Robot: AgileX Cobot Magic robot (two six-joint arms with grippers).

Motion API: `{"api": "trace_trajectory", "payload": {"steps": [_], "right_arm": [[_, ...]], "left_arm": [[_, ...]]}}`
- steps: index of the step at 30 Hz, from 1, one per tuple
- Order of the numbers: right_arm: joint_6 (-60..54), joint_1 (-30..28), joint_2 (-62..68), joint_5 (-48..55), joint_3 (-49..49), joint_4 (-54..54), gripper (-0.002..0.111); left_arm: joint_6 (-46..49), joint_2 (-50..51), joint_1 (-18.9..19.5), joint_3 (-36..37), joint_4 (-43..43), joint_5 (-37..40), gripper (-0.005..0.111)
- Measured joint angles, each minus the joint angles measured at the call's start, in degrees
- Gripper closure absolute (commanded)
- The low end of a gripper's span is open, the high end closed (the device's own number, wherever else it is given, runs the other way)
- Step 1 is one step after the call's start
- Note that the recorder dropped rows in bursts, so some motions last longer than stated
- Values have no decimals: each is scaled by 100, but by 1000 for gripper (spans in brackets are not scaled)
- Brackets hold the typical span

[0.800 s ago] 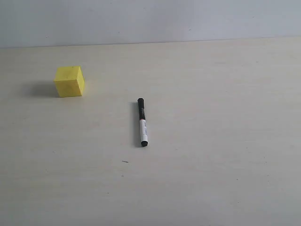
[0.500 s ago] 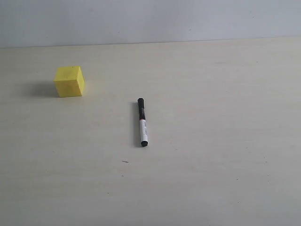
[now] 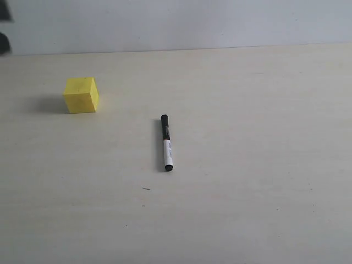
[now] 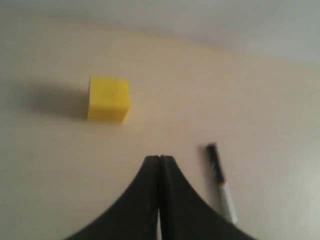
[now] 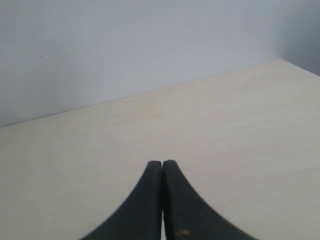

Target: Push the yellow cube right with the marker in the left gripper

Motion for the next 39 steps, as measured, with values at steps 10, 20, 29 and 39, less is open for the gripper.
{"api": "trace_trajectory", "payload": {"steps": [10, 20, 29, 39], "right_arm": [[0, 0, 0, 0, 0, 0, 108], [0, 0, 0, 0, 0, 0, 108], [0, 0, 0, 0, 0, 0, 108], [0, 0, 0, 0, 0, 0, 108]], "left_arm": [[453, 3081, -1523, -1713, -308, 1843, 107], [-48, 4652, -2196, -3063, -374, 1843, 107], [-208, 5350, -2206, -3457, -437, 1843, 64], [-257, 5688, -2206, -3494, -451, 1678, 56]]}}
